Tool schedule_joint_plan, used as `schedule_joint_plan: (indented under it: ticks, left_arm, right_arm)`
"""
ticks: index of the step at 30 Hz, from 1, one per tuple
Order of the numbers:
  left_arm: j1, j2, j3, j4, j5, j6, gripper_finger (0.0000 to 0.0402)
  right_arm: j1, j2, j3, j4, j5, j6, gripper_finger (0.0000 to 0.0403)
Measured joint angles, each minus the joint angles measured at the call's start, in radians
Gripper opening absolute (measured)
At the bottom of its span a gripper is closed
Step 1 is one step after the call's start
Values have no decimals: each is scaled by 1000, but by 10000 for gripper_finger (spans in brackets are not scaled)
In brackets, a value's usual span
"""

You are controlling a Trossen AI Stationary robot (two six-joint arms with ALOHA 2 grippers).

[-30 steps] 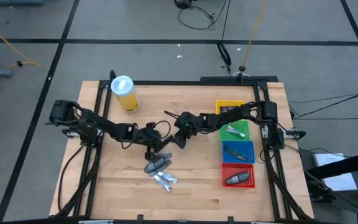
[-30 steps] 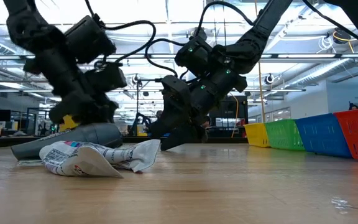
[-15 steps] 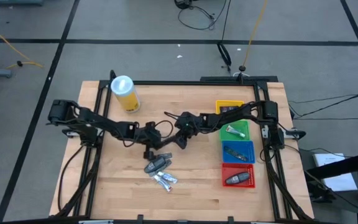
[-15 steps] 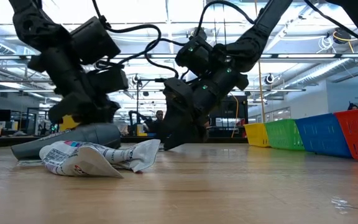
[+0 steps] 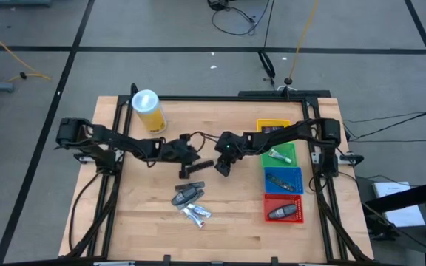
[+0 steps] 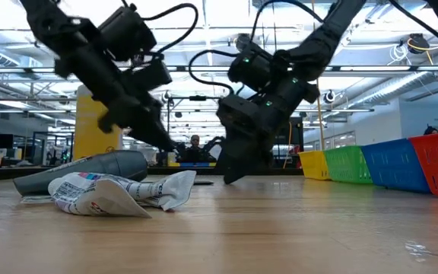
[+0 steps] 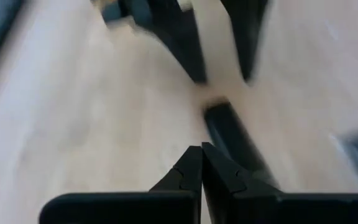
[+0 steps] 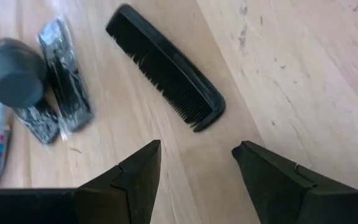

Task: Pick & Place Travel size toiletries
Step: Put the black hair comb into the blue bin

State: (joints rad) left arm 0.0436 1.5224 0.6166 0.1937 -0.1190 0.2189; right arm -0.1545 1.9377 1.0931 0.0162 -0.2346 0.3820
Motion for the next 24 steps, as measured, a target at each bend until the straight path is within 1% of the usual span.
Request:
schedule_joint_plan:
  ticks: [3,6,9,10,12,16,20,24]
  left_arm:
    - [-19,-46,35,-198,43,-73,2]
    - [-40,-69,31,-404,59,-142,5]
    - [-55,-66,29,-540,68,-198,4]
    - [-59,-60,25,-543,77,-205,2]
    - [-66,-45,4,-499,85,-207,3]
    - [-60,-18,-33,-337,89,-208,4]
    - [-49,22,-41,-213,89,-197,4]
    - [-34,66,-41,-110,116,-168,4]
  right_arm:
    - [-15,-2,-64,112,-8,49,208]
    - [-23,-1,-129,250,-16,117,208]
    - [-25,0,-172,350,-24,150,208]
    - [-25,1,-180,373,-32,159,208]
    - [-25,2,-183,400,-50,173,208]
    - [-25,2,-183,413,-53,179,208]
    - [-25,2,-183,410,-54,182,208]
    - [-21,2,-183,407,-52,186,208]
